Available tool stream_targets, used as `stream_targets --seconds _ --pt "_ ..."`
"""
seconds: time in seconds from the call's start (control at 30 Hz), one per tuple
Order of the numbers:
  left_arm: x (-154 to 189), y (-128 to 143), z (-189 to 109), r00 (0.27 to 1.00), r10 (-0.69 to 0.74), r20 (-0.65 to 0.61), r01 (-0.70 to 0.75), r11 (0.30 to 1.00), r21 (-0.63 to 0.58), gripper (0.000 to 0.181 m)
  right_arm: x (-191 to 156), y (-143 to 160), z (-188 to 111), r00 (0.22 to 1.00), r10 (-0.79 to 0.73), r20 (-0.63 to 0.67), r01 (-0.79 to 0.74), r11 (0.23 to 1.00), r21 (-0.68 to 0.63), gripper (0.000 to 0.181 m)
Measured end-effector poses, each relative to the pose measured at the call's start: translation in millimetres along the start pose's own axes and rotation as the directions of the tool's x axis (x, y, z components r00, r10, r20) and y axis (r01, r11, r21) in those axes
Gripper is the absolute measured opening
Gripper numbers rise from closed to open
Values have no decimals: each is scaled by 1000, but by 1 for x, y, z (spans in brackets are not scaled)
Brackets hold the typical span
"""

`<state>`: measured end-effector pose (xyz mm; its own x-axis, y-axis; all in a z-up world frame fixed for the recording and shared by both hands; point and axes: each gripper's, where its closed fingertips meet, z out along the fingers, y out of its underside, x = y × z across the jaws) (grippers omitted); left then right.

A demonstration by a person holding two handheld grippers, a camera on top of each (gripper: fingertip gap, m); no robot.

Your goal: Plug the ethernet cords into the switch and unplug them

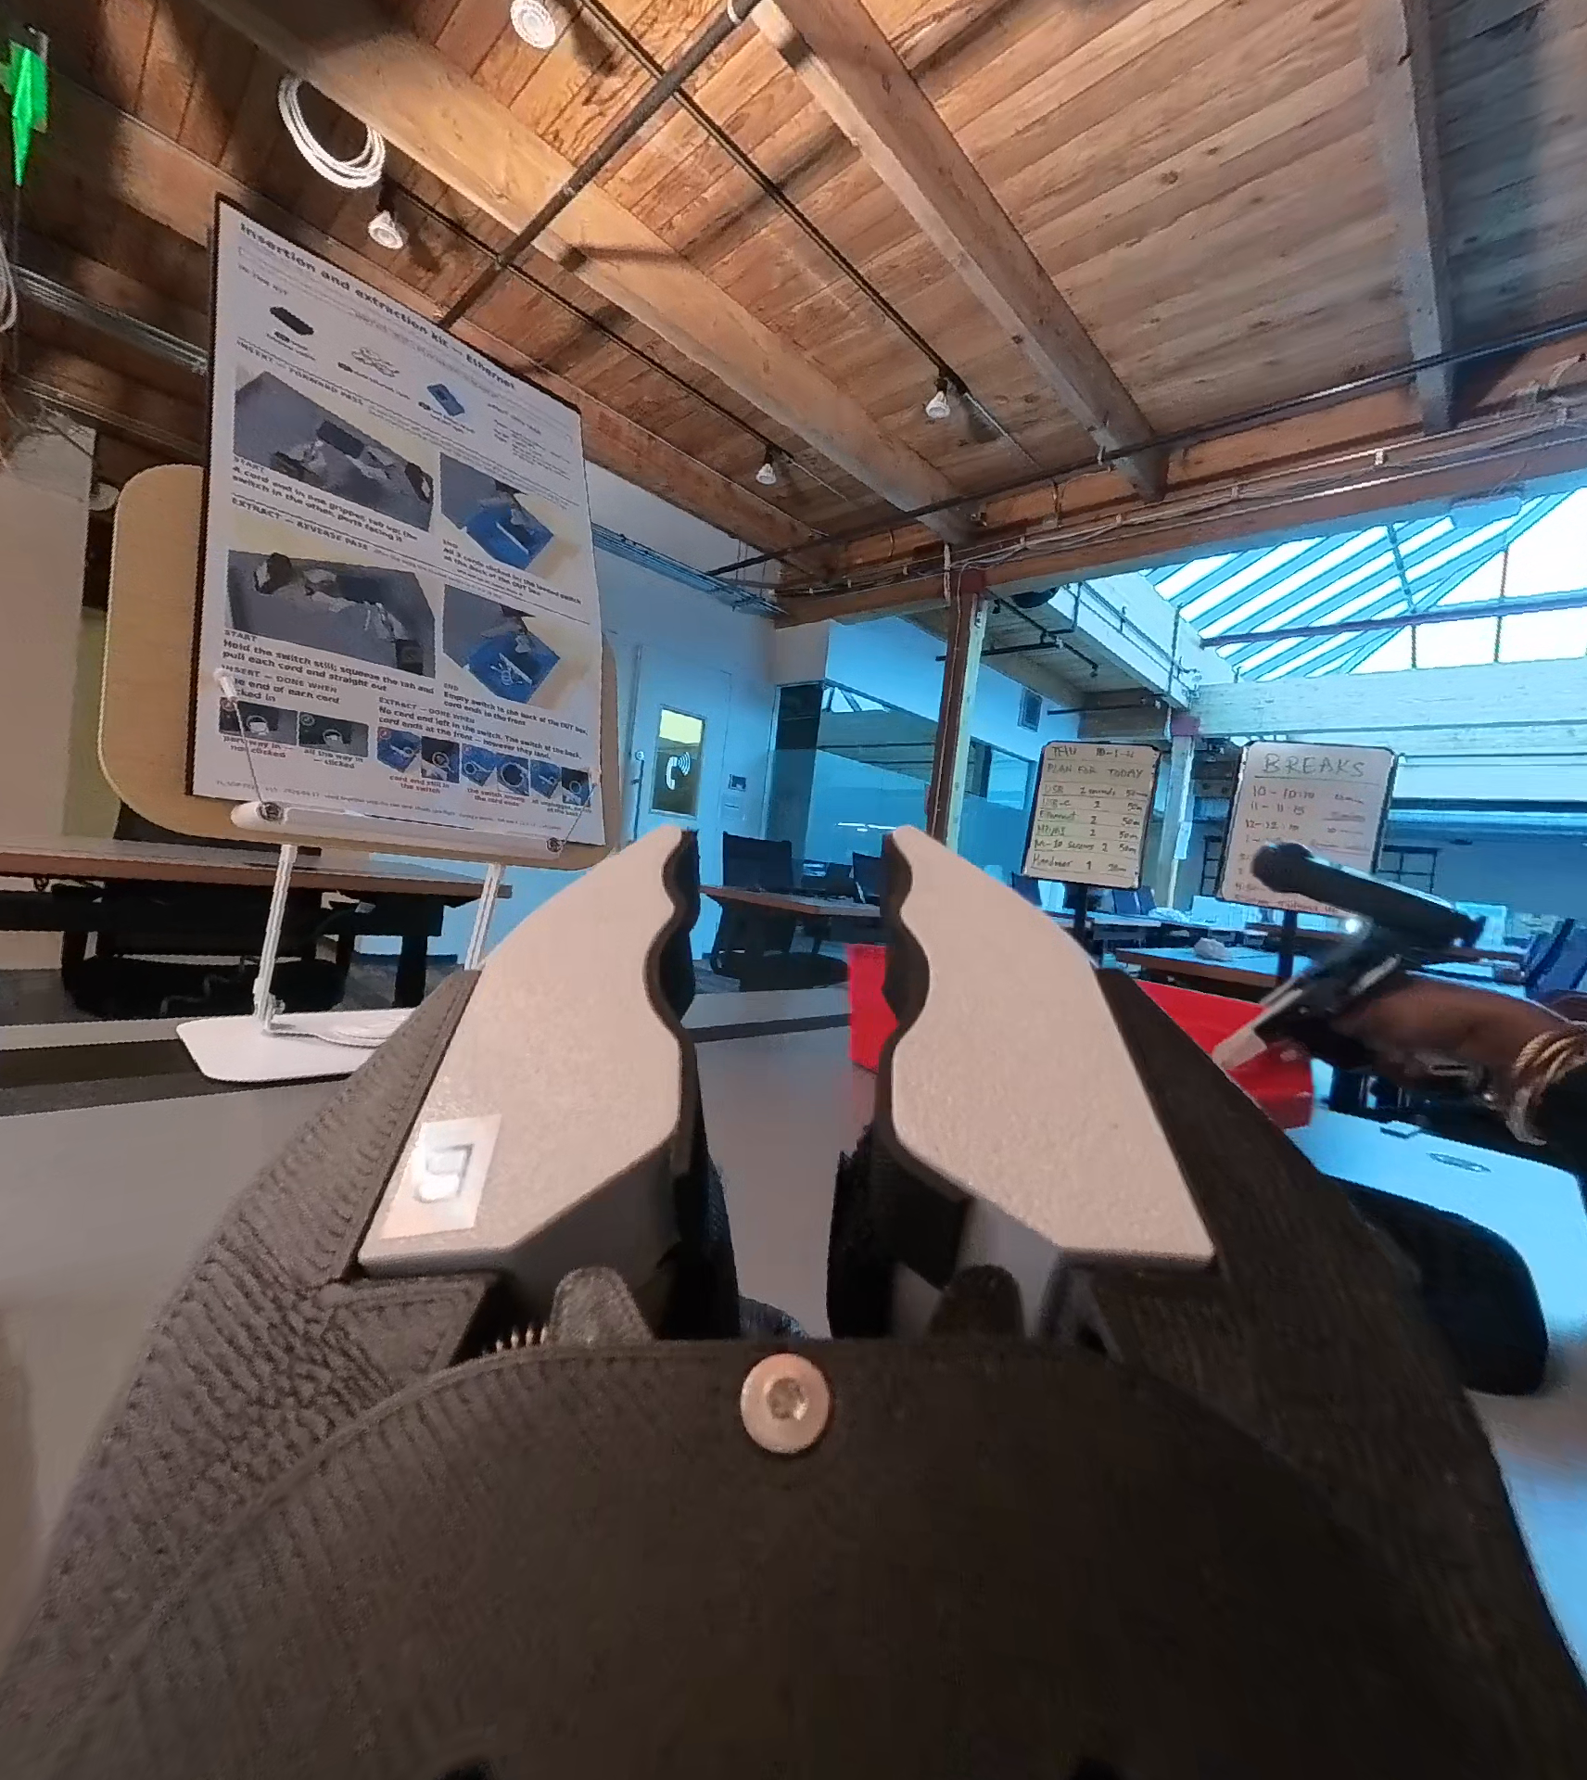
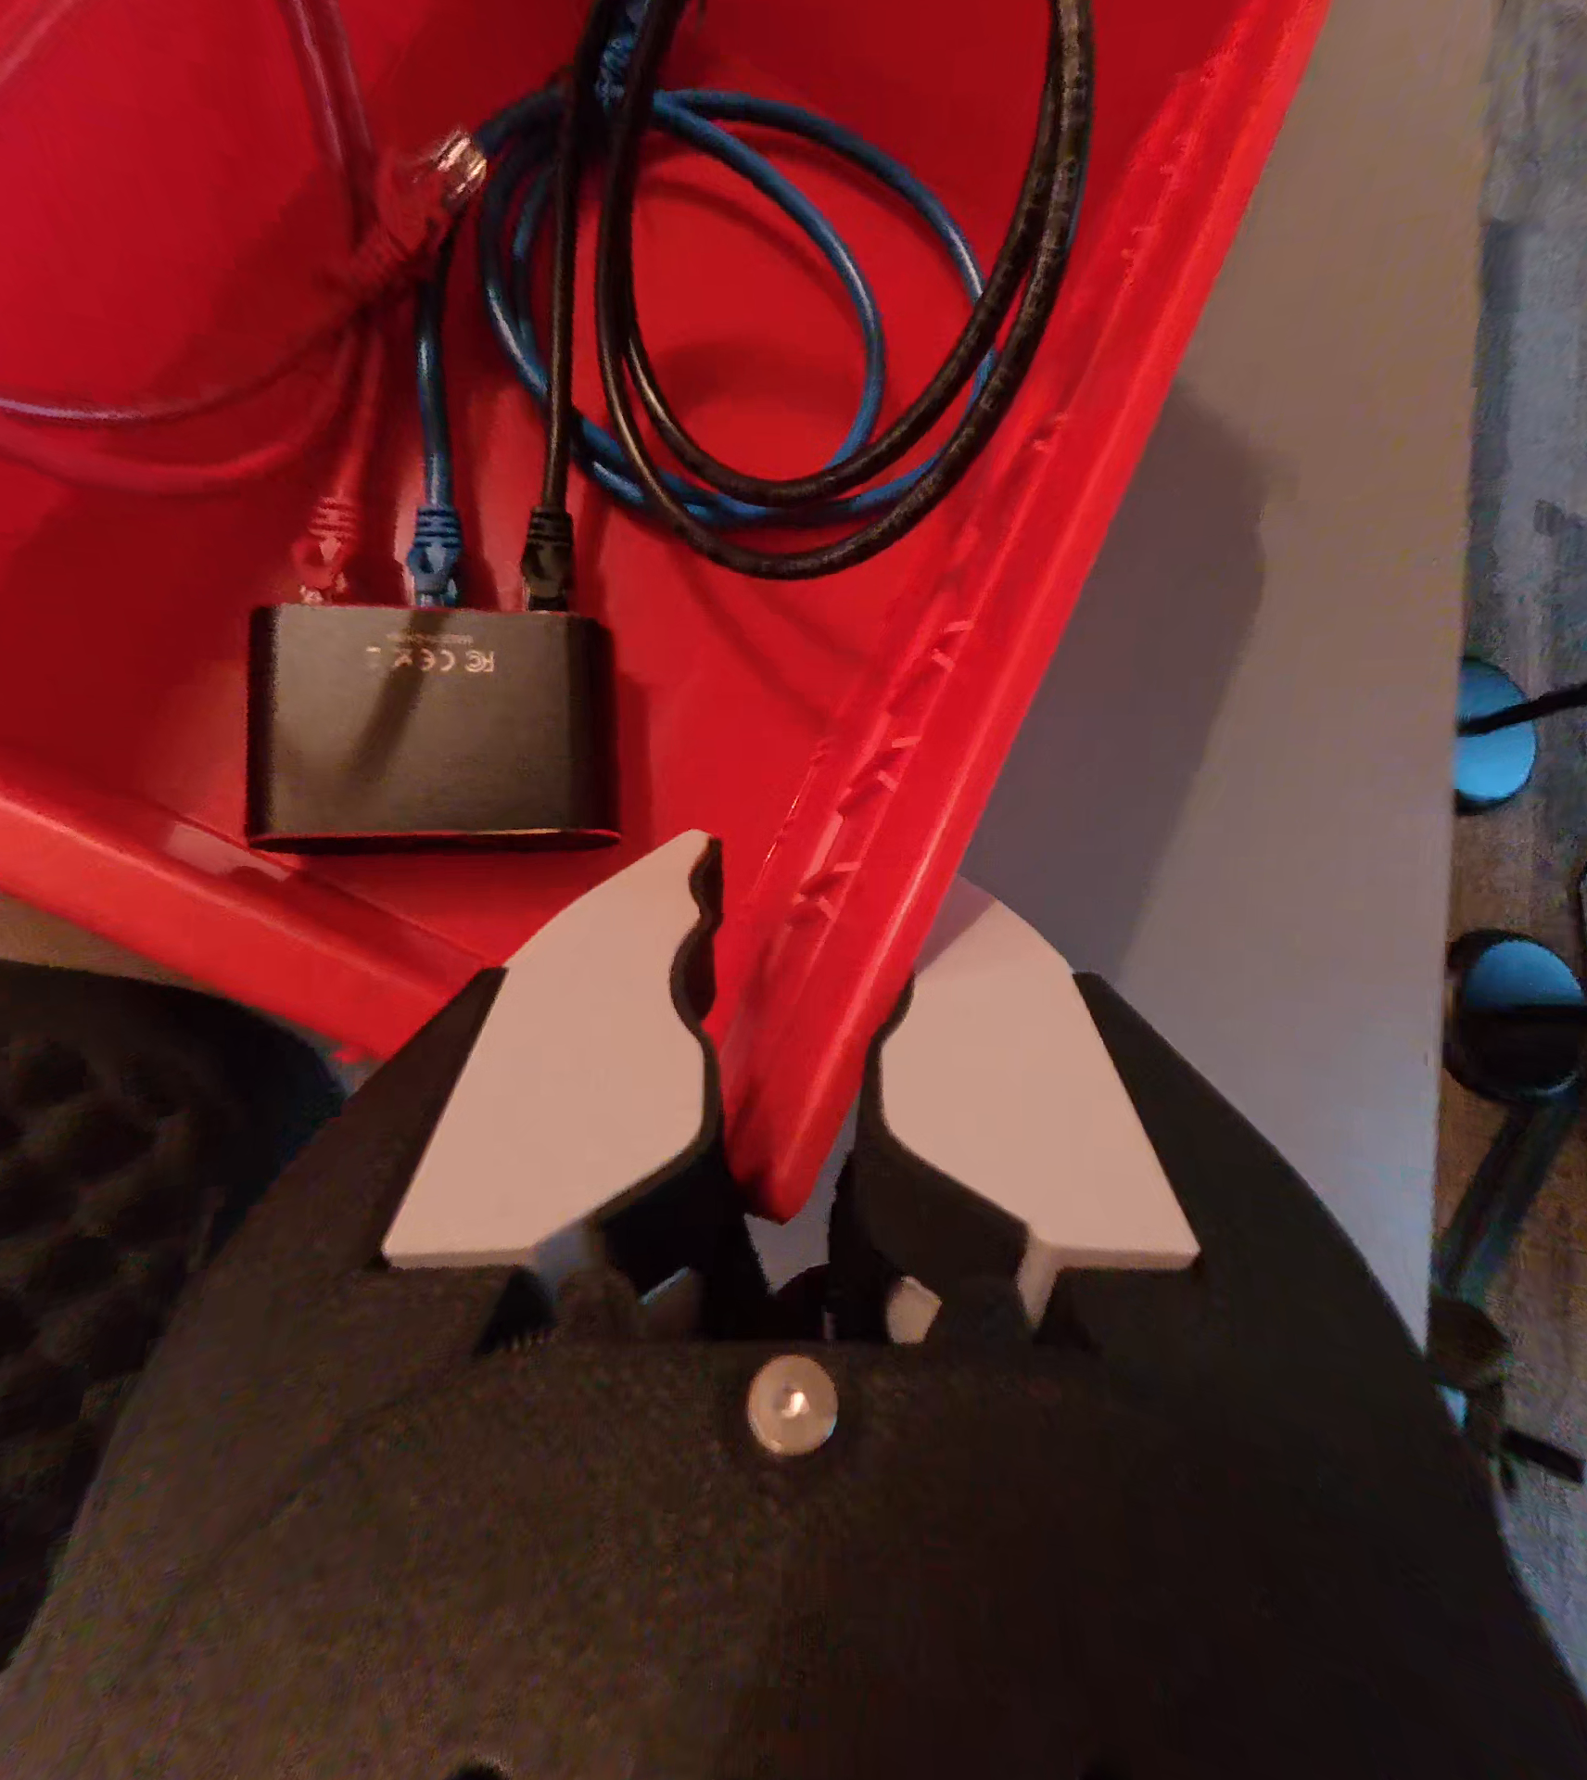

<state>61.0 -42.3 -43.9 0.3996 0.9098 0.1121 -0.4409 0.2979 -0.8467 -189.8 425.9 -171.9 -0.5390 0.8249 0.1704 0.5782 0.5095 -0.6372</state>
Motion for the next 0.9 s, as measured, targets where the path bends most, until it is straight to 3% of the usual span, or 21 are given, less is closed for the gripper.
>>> stream_targets --seconds 0.17,0.37,0.63,0.9 --pt "1 1 0 1000 2 -6 -2 1000 -8 35 -49 -24 11 993 -105 46 105 994 7 32" --pt "2 1 0 1000 -1 -9 1 1000 -9 35 -114 -44 19 937 -341 73 341 940 23 40" --pt "2 2 0 1000 9 -7 -9 1000 -12 35 -174 -75 29 921 -380 85 362 917 167 34" --pt "-1 -3 -1 997 76 26 -76 997 8 35 -240 -98 33 883 -449 140 418 886 201 34"
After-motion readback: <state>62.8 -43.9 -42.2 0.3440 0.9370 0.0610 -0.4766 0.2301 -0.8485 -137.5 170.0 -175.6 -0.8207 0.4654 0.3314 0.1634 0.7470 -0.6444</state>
